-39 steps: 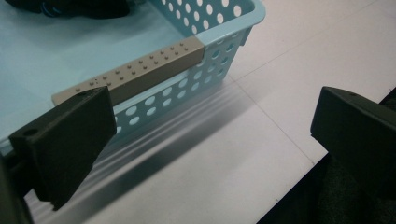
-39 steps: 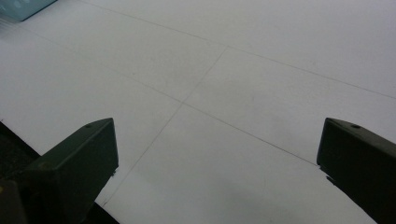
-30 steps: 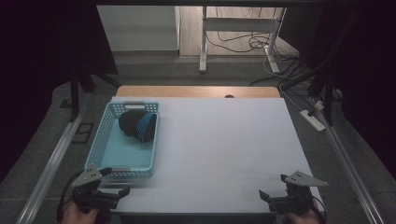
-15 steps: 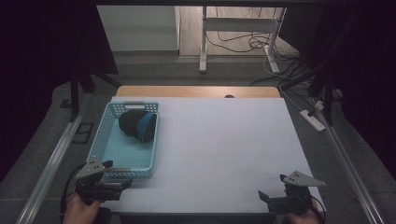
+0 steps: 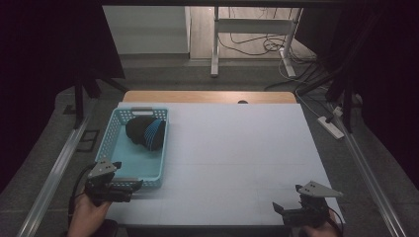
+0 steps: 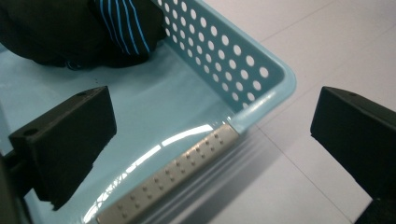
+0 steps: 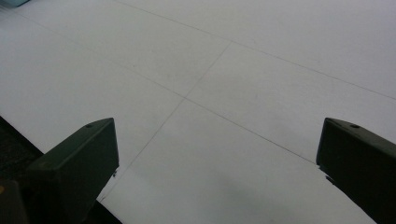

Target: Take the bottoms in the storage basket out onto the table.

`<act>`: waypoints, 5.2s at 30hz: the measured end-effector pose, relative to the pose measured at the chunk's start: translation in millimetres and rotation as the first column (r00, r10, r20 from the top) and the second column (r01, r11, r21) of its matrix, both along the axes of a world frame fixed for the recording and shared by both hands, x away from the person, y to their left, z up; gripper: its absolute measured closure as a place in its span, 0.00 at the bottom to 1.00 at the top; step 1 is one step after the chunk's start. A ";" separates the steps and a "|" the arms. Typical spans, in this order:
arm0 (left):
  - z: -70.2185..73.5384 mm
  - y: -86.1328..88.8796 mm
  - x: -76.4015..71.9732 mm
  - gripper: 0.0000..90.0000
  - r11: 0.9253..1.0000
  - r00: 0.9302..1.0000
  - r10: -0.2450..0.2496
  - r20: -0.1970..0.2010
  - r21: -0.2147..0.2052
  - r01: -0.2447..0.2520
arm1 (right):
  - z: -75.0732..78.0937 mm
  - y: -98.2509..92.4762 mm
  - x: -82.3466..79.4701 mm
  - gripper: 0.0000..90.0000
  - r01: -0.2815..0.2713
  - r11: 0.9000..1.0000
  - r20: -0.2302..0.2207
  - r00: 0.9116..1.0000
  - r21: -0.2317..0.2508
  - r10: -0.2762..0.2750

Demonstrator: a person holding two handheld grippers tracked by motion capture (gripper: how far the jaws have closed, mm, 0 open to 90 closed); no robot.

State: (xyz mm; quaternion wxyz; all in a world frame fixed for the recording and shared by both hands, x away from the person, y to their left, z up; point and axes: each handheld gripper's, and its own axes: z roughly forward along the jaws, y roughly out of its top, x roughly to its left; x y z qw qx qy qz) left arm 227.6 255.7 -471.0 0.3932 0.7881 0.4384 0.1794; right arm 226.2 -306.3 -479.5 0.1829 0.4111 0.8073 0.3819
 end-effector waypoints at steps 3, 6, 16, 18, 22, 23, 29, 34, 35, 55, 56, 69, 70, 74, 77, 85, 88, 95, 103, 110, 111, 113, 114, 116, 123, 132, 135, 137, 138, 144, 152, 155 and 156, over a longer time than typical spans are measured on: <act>1.6 -1.1 5.7 0.00 1.000 1.000 0.007 -0.007 0.001 -0.007 | -0.1 0.3 0.0 0.00 -0.001 1.000 0.001 1.000 0.001 0.001; 3.7 -1.7 11.8 0.00 1.000 1.000 0.010 -0.014 -0.008 -0.011 | -0.1 0.7 -0.1 0.00 -0.002 1.000 -0.001 1.000 -0.005 0.002; 7.3 -2.5 28.9 0.00 0.999 0.999 0.029 -0.037 -0.031 -0.030 | -0.3 1.3 0.1 0.00 -0.003 1.000 -0.002 1.000 -0.009 0.003; 8.0 -2.6 31.7 0.00 0.999 0.999 0.025 -0.040 -0.032 -0.027 | -0.3 1.2 0.1 0.00 -0.003 1.000 -0.003 1.000 -0.009 0.003; 10.0 -2.3 37.3 0.00 0.999 0.999 0.009 -0.041 -0.040 -0.011 | -0.2 1.2 0.1 0.00 -0.002 1.000 -0.003 1.000 -0.009 0.002; 10.4 -2.1 38.8 0.00 0.999 0.999 0.002 -0.042 -0.046 -0.004 | -0.2 1.2 0.1 0.00 -0.002 1.000 -0.003 1.000 -0.009 0.002; 12.4 -2.3 48.5 0.00 0.998 0.999 -0.014 -0.051 -0.054 0.011 | -0.2 0.7 0.3 0.00 -0.002 1.000 -0.003 1.000 -0.006 0.002; 12.0 -5.2 56.0 0.00 0.999 0.999 -0.017 -0.050 -0.036 0.016 | -0.2 1.0 0.3 0.00 -0.004 1.000 -0.004 1.000 -0.006 0.004; 11.8 -5.7 57.4 0.00 0.999 0.999 -0.018 -0.047 -0.031 0.016 | -0.2 1.0 0.2 0.00 -0.004 1.000 -0.004 1.000 -0.006 0.004; 14.1 -6.3 86.4 0.00 0.999 0.998 -0.035 -0.054 0.001 0.035 | -0.5 1.4 0.5 0.00 -0.010 1.000 -0.005 1.000 -0.008 0.010; 14.1 -6.1 88.2 0.00 0.999 0.998 -0.033 -0.057 0.003 0.033 | -0.5 1.4 0.5 0.00 -0.010 1.000 -0.005 1.000 -0.008 0.010; 20.8 -0.9 109.2 0.00 1.000 0.998 -0.003 -0.061 0.004 0.004 | -0.7 1.6 1.0 0.00 -0.010 1.000 -0.009 1.000 -0.008 0.010; 22.1 -0.3 111.1 0.00 1.000 0.998 -0.001 -0.059 0.003 0.001 | -0.7 1.6 1.1 0.00 -0.011 1.000 -0.010 1.000 -0.009 0.010; 26.2 0.4 120.0 0.00 1.000 0.997 0.019 -0.070 0.009 -0.018 | -0.7 1.8 1.2 0.00 -0.012 1.000 -0.013 1.000 -0.013 0.011; 28.7 0.7 126.0 0.00 0.999 0.996 0.035 -0.077 0.016 -0.034 | -0.8 2.1 1.3 0.00 -0.013 1.000 -0.014 1.000 -0.015 0.013; 31.0 4.3 146.7 0.00 0.999 0.995 0.033 -0.090 0.033 -0.030 | -1.1 2.7 1.5 0.00 -0.018 1.000 -0.013 1.000 -0.021 0.018; 30.1 4.6 156.0 0.00 0.999 0.994 0.030 -0.109 0.040 -0.025 | -1.1 2.8 1.6 0.00 -0.018 1.000 -0.013 1.000 -0.021 0.017; 23.8 1.1 179.2 0.00 0.998 0.988 0.026 -0.151 0.066 -0.016 | -1.3 3.2 1.5 0.00 -0.021 1.000 -0.014 1.000 -0.019 0.021; 16.4 -4.5 205.7 0.00 0.995 0.981 0.031 -0.192 0.104 -0.011 | -1.3 2.9 1.7 0.00 -0.022 1.000 -0.016 1.000 -0.020 0.022; 8.3 -4.6 221.3 0.00 0.994 0.976 0.040 -0.214 0.112 -0.016 | -1.3 3.2 1.6 0.00 -0.024 0.999 -0.017 1.000 -0.021 0.024; 6.5 -4.4 223.1 0.00 0.993 0.975 0.045 -0.217 0.117 -0.020 | -1.3 3.1 1.5 0.00 -0.025 0.999 -0.017 1.000 -0.021 0.024; 3.4 -3.5 225.8 0.00 0.992 0.975 0.047 -0.219 0.121 -0.020 | -1.4 3.0 1.6 0.00 -0.025 1.000 -0.016 1.000 -0.019 0.024; 2.2 -3.0 227.0 0.00 0.992 0.974 0.050 -0.221 0.125 -0.023 | -1.4 3.0 1.6 0.00 -0.025 1.000 -0.016 1.000 -0.019 0.025; 0.0 -2.2 228.4 0.00 0.992 0.974 0.056 -0.221 0.121 -0.029 | -1.4 3.0 1.6 0.00 -0.027 0.999 -0.017 1.000 -0.019 0.026; -16.0 1.4 233.1 0.00 0.981 0.960 0.107 -0.260 0.183 -0.060 | -1.4 4.1 0.8 0.00 -0.037 0.999 -0.014 0.999 -0.031 0.037; -36.3 3.9 240.0 0.00 0.985 0.937 0.095 -0.336 0.168 -0.040 | -1.6 4.7 1.3 0.00 -0.040 0.998 -0.016 0.999 -0.038 0.040; -40.5 -1.2 242.0 0.00 0.978 0.932 0.093 -0.351 0.206 -0.021 | -1.6 4.6 1.2 0.00 -0.041 0.998 -0.016 0.999 -0.038 0.040; -42.2 -3.1 242.7 0.00 0.975 0.930 0.095 -0.355 0.220 -0.016 | -1.6 4.7 1.2 0.00 -0.041 0.998 -0.015 0.999 -0.039 0.041; -42.8 -2.5 243.3 0.00 0.976 0.928 0.096 -0.360 0.217 -0.017 | -1.6 4.9 1.1 0.00 -0.042 0.998 -0.015 0.999 -0.039 0.041; -45.5 -6.7 244.6 0.09 0.970 0.924 0.107 -0.368 0.241 -0.017 | -1.7 5.1 1.1 0.00 -0.043 0.998 -0.017 0.999 -0.040 0.042; -39.9 -10.1 240.0 0.35 0.963 0.922 0.118 -0.370 0.270 -0.015 | -1.8 5.7 0.7 0.00 -0.048 0.998 -0.016 0.999 -0.049 0.047; -38.0 -13.0 239.0 0.40 0.959 0.917 0.137 -0.374 0.284 -0.028 | -1.8 5.9 0.8 0.00 -0.048 0.998 -0.017 0.999 -0.051 0.047; -37.7 -13.3 238.8 0.42 0.958 0.916 0.141 -0.376 0.284 -0.031 | -1.9 6.2 0.7 0.00 -0.048 0.997 -0.017 0.999 -0.052 0.048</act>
